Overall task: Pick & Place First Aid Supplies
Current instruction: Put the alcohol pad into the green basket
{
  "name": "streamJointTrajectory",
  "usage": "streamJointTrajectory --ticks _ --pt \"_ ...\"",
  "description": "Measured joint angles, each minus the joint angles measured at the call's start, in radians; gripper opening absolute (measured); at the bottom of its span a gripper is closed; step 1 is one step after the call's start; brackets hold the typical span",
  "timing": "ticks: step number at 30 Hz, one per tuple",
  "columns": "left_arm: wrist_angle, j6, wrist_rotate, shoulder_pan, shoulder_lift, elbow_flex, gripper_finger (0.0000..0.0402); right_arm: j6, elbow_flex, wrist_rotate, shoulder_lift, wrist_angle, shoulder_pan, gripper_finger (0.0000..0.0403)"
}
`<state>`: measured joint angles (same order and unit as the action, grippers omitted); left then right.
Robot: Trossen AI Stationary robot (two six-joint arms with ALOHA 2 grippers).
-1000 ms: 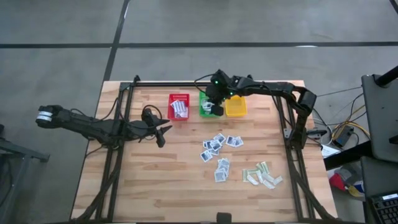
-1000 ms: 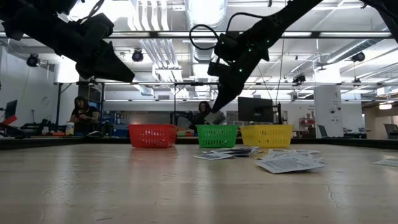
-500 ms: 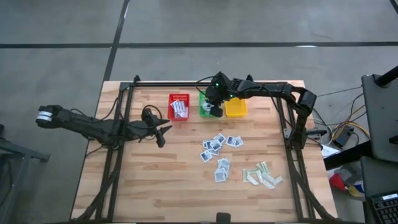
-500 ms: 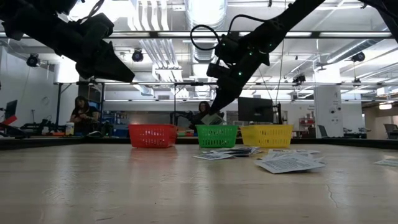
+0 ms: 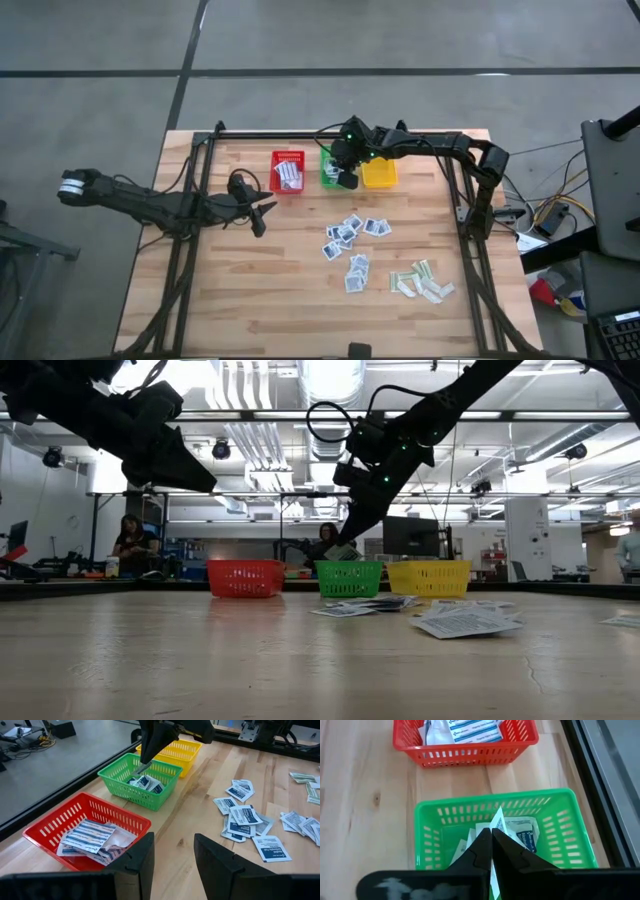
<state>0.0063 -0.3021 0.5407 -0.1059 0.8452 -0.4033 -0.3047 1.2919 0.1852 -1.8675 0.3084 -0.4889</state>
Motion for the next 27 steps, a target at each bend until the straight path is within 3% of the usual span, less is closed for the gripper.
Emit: streamJointTrajectory --ticks 8,21,27 --pt "0.0 0.0 0.0 0.0 0.0 0.0 0.0133 0.018 0.0 0.01 0.0 0.003 0.0 0.0016" --pt "0.0 -0.001 0.0 0.0 0.0 0.0 0.0133 0.044 0.018 0.009 0.002 0.02 0.0 0.01" --pt "0.0 -0.007 0.0 0.0 0.0 0.0 0.0133 0.036 0.144 0.061 0.034 0.245 0.005 0.01"
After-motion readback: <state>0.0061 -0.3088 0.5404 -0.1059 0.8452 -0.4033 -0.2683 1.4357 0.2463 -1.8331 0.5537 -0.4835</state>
